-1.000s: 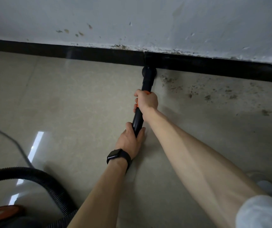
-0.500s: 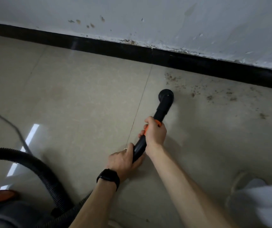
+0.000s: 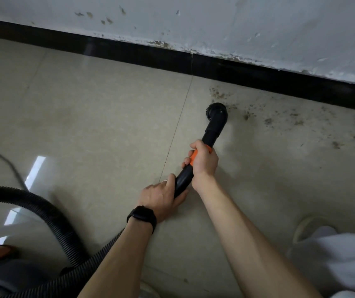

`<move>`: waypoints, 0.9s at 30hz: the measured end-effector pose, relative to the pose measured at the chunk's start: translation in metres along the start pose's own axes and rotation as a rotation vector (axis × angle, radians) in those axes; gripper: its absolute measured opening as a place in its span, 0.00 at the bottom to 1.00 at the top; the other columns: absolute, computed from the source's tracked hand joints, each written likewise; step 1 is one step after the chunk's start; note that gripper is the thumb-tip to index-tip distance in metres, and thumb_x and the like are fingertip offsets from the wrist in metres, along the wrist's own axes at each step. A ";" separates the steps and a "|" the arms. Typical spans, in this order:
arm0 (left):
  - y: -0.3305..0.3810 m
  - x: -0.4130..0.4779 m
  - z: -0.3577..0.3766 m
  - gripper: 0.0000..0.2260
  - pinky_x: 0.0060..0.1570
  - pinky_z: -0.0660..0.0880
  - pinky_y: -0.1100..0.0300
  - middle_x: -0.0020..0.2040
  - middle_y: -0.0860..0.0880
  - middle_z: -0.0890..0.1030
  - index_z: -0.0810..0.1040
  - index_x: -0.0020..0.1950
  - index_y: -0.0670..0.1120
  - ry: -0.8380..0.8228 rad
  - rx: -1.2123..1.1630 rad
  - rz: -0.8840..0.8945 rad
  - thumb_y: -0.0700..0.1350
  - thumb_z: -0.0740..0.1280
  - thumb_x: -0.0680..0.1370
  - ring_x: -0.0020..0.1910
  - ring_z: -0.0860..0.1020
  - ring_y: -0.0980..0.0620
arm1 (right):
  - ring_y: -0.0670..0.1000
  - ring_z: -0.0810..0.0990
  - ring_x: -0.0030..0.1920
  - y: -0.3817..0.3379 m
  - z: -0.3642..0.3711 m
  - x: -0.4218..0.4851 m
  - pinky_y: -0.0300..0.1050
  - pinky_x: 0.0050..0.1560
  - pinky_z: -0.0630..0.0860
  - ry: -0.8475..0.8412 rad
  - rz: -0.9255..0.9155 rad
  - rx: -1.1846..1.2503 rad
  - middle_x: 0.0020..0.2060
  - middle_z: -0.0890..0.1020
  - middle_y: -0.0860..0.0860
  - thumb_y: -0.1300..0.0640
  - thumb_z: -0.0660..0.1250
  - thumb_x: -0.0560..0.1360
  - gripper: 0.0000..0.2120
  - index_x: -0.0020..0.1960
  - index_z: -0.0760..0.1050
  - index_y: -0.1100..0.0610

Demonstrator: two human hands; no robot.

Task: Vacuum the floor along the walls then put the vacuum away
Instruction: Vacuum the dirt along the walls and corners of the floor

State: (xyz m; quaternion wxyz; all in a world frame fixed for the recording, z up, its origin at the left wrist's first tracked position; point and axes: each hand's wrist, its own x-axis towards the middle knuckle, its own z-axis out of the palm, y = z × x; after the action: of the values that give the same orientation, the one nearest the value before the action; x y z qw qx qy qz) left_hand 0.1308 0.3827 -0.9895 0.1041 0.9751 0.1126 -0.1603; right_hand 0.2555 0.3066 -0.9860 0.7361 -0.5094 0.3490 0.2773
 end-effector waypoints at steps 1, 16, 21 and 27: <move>0.000 0.001 0.000 0.20 0.33 0.63 0.57 0.42 0.52 0.81 0.61 0.50 0.50 0.002 -0.008 -0.002 0.67 0.52 0.78 0.38 0.81 0.45 | 0.52 0.67 0.22 -0.001 0.000 0.002 0.43 0.25 0.71 -0.007 0.001 0.000 0.26 0.71 0.50 0.60 0.68 0.67 0.08 0.43 0.71 0.58; 0.003 0.027 -0.008 0.19 0.32 0.62 0.57 0.41 0.51 0.80 0.56 0.48 0.51 0.020 -0.080 -0.027 0.67 0.52 0.78 0.36 0.80 0.44 | 0.52 0.70 0.23 -0.019 0.012 0.024 0.44 0.26 0.72 -0.060 -0.003 -0.020 0.27 0.74 0.51 0.57 0.70 0.65 0.11 0.46 0.75 0.59; 0.005 0.035 -0.010 0.19 0.32 0.63 0.57 0.40 0.51 0.80 0.56 0.48 0.51 0.014 -0.084 -0.049 0.67 0.53 0.78 0.36 0.80 0.44 | 0.52 0.71 0.23 -0.024 0.014 0.031 0.44 0.26 0.73 -0.079 -0.001 -0.025 0.27 0.74 0.51 0.58 0.70 0.65 0.11 0.46 0.75 0.59; 0.006 0.045 -0.012 0.20 0.32 0.63 0.57 0.39 0.50 0.80 0.57 0.48 0.50 0.022 -0.074 -0.068 0.67 0.53 0.78 0.36 0.80 0.44 | 0.51 0.71 0.23 -0.031 0.019 0.036 0.43 0.26 0.73 -0.103 -0.004 -0.028 0.27 0.74 0.50 0.59 0.70 0.67 0.08 0.45 0.75 0.58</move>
State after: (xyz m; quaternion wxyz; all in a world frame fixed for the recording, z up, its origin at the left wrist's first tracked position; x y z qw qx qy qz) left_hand 0.1772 0.3881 -0.9928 0.1332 0.9679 0.1527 -0.1490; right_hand 0.3053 0.3166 -0.9931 0.7464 -0.5056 0.3054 0.3066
